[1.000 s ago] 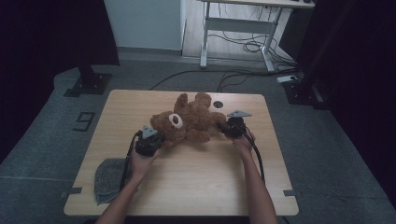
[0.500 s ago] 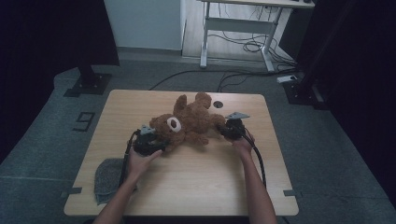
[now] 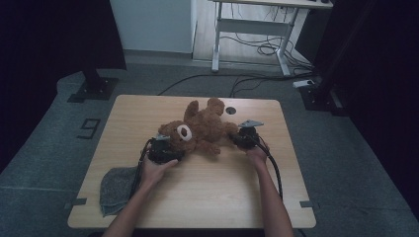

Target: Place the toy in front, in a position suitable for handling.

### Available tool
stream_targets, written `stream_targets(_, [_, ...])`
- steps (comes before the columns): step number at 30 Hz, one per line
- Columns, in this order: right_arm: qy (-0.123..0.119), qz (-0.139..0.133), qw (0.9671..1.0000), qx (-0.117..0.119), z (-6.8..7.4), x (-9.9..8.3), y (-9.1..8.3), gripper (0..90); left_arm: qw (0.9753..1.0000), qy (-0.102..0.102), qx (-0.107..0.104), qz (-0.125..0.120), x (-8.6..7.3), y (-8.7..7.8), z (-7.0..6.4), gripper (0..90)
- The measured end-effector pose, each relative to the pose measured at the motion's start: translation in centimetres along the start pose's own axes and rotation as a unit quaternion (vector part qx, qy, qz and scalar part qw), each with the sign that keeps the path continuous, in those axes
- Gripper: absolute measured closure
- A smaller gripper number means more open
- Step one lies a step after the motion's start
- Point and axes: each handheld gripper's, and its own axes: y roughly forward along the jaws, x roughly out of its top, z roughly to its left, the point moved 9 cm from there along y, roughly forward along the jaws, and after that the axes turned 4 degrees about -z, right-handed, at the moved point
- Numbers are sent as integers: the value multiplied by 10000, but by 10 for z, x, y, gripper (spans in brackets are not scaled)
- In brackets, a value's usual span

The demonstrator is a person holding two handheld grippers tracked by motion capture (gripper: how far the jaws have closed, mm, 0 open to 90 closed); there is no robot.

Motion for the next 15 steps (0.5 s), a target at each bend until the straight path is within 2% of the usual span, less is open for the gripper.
stream_targets(1, [-3,19,10000,2,0,-1,1,686,10000,57,21,2,0,1,0,343])
stream_targets(7, [4,-1,10000,-16,1,-1,2,689,9999,106,-80,-79,4,-1,1,564])
stream_targets(8, [4,-1,10000,-16,1,-1,2,689,9998,128,-88,-99,5,-2,1,564])
stream_targets(10, [-20,-88,9999,-66,1,3,0,693,9996,163,-101,-192,10,-4,2,643])
stream_targets(15, [-104,-238,9996,-125,1,10,-6,697,9991,151,-134,-385,19,-9,4,674])
